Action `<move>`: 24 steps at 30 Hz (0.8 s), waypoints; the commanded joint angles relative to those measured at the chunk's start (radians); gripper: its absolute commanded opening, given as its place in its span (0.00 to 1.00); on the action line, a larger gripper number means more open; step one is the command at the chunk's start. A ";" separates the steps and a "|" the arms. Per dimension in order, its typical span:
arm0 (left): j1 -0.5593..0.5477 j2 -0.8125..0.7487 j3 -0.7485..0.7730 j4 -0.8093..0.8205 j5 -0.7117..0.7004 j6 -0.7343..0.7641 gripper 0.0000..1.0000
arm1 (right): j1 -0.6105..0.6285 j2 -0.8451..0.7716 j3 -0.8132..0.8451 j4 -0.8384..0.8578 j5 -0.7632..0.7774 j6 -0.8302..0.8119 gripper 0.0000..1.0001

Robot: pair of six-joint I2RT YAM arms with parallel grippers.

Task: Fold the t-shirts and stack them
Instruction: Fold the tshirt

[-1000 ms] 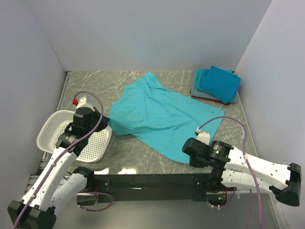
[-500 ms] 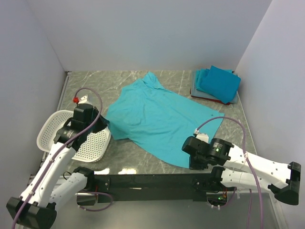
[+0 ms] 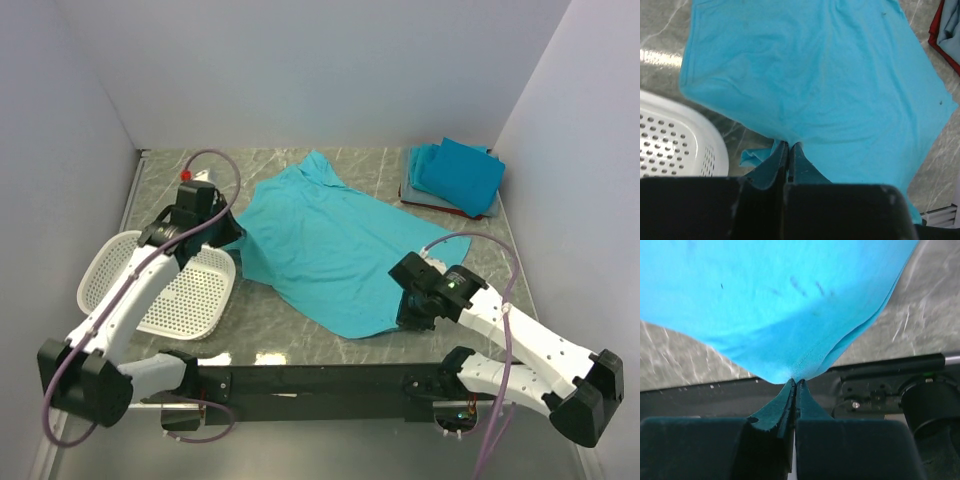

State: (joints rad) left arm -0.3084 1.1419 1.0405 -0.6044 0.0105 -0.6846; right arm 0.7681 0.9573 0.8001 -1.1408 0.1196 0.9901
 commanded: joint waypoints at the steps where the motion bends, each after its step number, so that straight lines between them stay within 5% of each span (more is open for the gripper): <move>1: -0.001 0.074 0.073 0.090 0.055 0.060 0.00 | -0.077 0.003 0.021 0.056 0.014 -0.071 0.00; 24: 0.071 0.531 0.438 0.227 0.209 0.172 0.00 | -0.578 0.032 -0.027 0.125 0.052 -0.287 0.00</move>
State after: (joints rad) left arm -0.2432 1.6371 1.4136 -0.4412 0.1616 -0.5488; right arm 0.2344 0.9710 0.7776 -1.0657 0.1493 0.7593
